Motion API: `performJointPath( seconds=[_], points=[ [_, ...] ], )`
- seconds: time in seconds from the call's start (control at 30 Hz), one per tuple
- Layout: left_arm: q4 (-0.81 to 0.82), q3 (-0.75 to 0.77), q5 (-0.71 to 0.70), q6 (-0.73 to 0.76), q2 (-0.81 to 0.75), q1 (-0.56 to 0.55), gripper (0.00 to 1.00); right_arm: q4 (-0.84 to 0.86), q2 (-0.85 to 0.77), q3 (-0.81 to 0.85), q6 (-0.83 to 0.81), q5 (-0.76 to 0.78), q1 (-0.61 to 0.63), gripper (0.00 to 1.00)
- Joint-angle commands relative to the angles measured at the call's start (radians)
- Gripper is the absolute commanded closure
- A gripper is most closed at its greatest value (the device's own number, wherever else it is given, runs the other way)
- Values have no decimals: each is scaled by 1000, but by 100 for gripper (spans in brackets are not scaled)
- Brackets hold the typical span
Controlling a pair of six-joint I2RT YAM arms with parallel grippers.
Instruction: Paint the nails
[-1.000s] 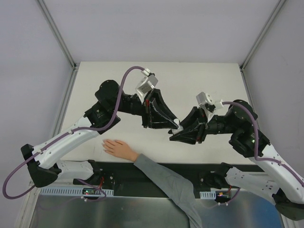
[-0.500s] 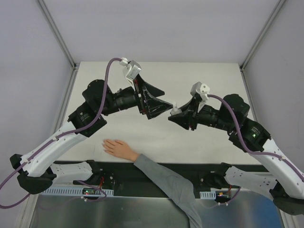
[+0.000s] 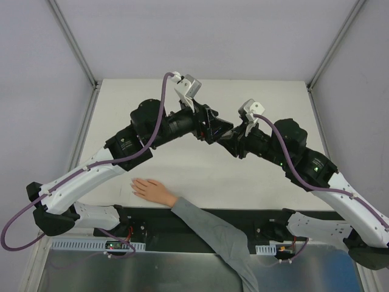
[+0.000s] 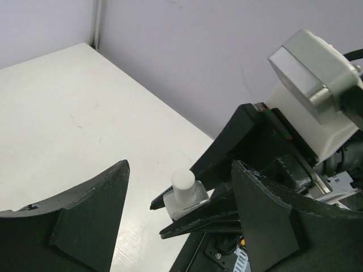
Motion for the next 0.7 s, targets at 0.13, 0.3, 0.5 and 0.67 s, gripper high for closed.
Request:
performJointPath(
  seconds=[0.13,0.3,0.5,0.67],
  points=[
    [14,40,-8,-53,25,-12,41,40,-31,46,-4,61,11,100],
    [14,11,1,-107,22,-12,54,53,-41,49,15,52,16,100],
    [34,1,108,-102,20,-12,90,59,-70,39,24,-9,22,100],
    [452,-149,789,-170,2,85,100,225,-173,-69,57,-873,-50,100]
  ],
)
